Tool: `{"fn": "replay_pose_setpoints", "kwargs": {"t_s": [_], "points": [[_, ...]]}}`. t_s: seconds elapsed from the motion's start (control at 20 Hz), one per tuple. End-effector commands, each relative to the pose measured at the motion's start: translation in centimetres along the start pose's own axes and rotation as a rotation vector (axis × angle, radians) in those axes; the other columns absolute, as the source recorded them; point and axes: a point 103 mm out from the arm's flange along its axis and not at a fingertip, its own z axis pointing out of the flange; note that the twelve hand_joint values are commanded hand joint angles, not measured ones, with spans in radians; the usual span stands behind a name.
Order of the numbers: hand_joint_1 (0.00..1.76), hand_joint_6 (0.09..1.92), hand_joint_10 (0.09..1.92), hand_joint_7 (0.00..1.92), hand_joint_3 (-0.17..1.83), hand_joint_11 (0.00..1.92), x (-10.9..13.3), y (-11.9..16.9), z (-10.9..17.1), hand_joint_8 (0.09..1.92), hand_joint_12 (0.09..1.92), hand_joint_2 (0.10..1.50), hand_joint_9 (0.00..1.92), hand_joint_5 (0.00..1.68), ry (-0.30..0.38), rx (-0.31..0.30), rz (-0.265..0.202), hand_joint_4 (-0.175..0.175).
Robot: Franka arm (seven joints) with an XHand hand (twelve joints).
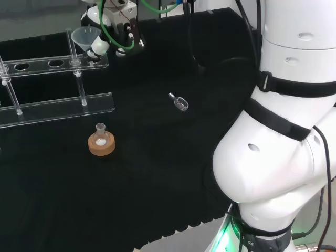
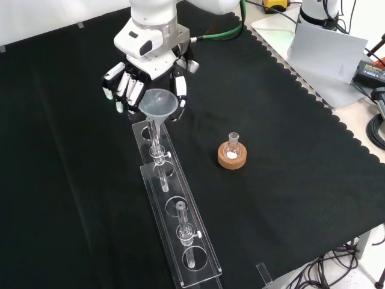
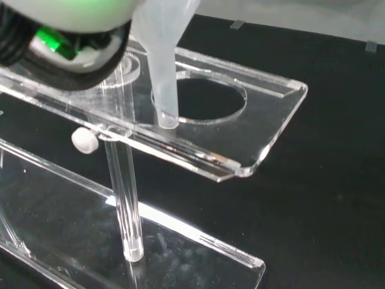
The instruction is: Put the funnel back on the funnel stand.
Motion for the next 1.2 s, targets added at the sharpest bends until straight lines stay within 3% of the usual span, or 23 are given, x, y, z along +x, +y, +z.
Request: {"fn": "replay_pose_setpoints", "kwargs": {"t_s": [0.05,0.4,1.2], "points": [[0.93,0.67,0.46,1.06,0.55,0.0,-0.1,-0.2,0.5,0.49,1.4,0.54,0.75,0.83,-0.015,-0.012,-0.014,0.027],[0.93,0.67,0.46,1.06,0.55,0.0,-0.4,0.2,1.1,0.49,1.39,0.54,0.74,0.83,-0.005,-0.02,-0.015,0.027],[0.93,0.67,0.46,1.06,0.55,0.0,-1.7,1.6,2.4,0.48,1.38,0.54,0.74,0.83,-0.013,0.023,-0.014,0.027]]}}
